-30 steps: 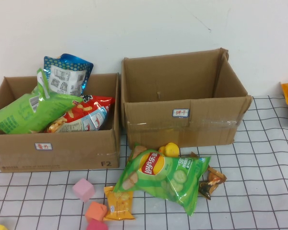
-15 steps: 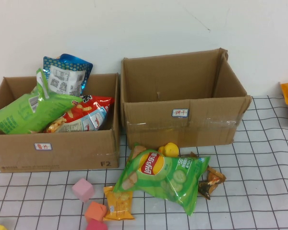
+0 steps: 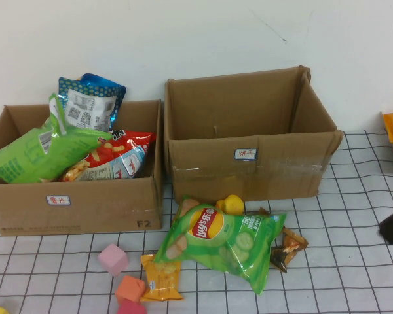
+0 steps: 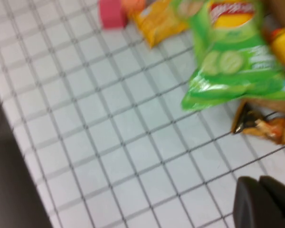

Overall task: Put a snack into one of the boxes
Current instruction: Pick up the biscuit

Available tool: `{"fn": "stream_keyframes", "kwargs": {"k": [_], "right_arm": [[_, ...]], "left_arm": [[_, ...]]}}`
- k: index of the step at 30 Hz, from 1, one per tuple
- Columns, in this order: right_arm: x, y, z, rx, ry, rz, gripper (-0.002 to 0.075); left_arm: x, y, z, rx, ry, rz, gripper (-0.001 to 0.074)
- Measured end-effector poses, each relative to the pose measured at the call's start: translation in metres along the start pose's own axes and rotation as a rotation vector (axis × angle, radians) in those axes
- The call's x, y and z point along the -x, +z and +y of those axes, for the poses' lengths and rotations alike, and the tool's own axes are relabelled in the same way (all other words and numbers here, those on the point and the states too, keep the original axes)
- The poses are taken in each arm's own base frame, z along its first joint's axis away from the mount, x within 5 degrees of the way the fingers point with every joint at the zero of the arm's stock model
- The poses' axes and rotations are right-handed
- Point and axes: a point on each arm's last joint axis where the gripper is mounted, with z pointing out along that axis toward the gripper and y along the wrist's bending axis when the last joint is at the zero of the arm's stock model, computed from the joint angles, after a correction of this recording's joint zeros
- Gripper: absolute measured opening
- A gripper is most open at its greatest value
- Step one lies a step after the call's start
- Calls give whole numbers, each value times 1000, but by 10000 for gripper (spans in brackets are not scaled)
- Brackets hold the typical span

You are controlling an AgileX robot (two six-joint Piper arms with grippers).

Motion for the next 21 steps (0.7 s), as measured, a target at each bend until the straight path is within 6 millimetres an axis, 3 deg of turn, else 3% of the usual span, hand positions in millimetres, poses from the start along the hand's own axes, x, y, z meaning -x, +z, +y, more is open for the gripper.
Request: {"fn": "stream_keyframes", "kwargs": {"k": [8,12,15,19,21], "right_arm": [[14,64,-5,-26,-14,297,-1],[20,97,-13,-68,20,294,32],[23,114,-20,-92,57,243,158],[23,143,-33,-119,117,192,483],[19,158,-39,-133,140,188,595]], "left_arm": [[0,0,0,0,0,0,-1],[0,0,0,0,0,0,-1],[0,0,0,0,0,0,-1],[0,0,0,0,0,0,-1],[0,0,0,0,0,0,-1]]}}
